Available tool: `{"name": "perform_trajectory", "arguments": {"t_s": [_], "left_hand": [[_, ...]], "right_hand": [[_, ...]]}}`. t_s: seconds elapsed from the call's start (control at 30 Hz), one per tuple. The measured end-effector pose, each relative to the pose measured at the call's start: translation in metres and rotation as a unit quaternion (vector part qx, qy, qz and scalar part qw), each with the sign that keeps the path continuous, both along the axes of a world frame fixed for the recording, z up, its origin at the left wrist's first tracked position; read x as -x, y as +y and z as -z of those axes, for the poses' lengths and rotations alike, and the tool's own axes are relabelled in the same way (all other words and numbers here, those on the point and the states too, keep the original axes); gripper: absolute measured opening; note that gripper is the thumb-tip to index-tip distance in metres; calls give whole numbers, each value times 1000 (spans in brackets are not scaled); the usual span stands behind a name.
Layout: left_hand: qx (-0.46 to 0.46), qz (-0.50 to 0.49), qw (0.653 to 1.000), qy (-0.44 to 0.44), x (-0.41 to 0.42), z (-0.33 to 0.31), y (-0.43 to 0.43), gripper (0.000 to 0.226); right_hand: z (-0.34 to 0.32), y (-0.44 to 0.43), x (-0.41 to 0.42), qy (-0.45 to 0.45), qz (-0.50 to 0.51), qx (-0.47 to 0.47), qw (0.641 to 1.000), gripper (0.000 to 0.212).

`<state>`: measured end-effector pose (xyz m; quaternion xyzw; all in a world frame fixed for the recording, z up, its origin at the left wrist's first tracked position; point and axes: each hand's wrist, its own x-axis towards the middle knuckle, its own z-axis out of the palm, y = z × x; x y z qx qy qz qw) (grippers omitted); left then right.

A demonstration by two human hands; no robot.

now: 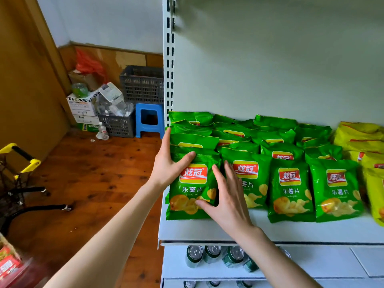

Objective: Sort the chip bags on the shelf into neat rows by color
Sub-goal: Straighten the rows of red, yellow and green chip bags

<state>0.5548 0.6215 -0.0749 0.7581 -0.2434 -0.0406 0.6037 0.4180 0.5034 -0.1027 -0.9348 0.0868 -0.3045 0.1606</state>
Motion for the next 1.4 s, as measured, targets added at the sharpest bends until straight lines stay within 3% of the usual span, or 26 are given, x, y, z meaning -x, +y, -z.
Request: {"name": "perform_trajectory", "arguments": {"t_s": [0.27,0.37,0.53,0.8,0.93,1.13,1.23,1.4], "left_hand": [[-18,12,999,-29,1,-7,-1,100],[-1,-8,999,-40,8,-10,2,89],[28,-27,999,-5,14,-13,8,88],[-2,-53,999,4,8,-17,13,85],[-18,-57,998,-12,6,-22,3,70],[-23,-94,994,-48,11,-24,-9,58],[-5,-107,994,-37,11,-19,-3,60],[-9,-88,996,-10,48,17,22,77]], "right_hand": [[-3,-2,2,3,1,-5,1000,103],[-2,-2,4,9,10,15,1000,103],[-1,-2,10,7,10,42,999,104],[0,1,15,3,2,41,999,102],[2,1,17,-2,-1,65,998,106],[10,3,20,29,16,101,994,82],[10,1,15,16,15,92,995,79],[5,3,9,12,35,102,994,97]]}}
